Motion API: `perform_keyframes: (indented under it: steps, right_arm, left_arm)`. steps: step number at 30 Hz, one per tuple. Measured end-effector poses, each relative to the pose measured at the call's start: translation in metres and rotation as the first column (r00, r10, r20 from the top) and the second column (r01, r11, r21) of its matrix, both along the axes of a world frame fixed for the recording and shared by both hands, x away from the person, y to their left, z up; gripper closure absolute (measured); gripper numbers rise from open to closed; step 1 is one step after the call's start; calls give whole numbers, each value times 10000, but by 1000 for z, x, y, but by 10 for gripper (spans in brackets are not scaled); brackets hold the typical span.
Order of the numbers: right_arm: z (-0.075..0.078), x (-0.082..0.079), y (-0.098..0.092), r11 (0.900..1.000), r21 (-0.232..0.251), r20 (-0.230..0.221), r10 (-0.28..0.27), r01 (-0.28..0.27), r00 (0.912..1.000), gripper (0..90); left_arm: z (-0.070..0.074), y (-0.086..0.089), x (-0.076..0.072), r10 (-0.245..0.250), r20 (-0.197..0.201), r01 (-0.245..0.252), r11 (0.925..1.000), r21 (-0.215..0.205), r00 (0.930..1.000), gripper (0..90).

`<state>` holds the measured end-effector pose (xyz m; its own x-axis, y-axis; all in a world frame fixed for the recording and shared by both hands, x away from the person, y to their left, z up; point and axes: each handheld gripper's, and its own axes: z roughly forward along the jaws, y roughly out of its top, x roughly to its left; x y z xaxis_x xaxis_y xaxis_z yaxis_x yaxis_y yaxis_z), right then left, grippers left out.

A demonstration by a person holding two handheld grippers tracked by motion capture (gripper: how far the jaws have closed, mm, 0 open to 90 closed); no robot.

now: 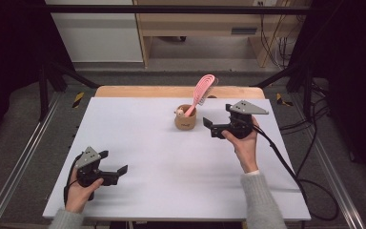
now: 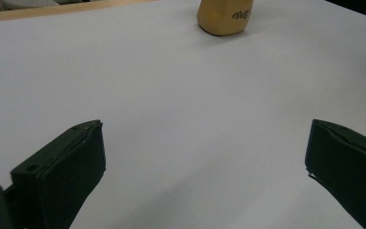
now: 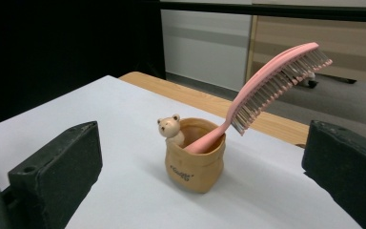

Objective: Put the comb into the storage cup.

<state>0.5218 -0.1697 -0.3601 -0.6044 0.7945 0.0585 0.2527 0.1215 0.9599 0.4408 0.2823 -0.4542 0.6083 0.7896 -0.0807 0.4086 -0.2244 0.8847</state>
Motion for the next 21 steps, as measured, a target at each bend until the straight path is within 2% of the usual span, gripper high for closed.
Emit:
perform_keyframes:
  steps: [11, 21]
  right_arm:
    - [-17, -23, -15, 9984, 71, -52, 569, -569, 9984, 3]
    - [-48, -38, -28, 9964, 108, -533, 842, -838, 9950, 3]
  left_arm:
    - [-1, -1, 0, -59, 0, 59, 10000, 30, 10000, 0]
    - [-1, -3, 0, -100, 8, 100, 9999, 64, 9999, 0]
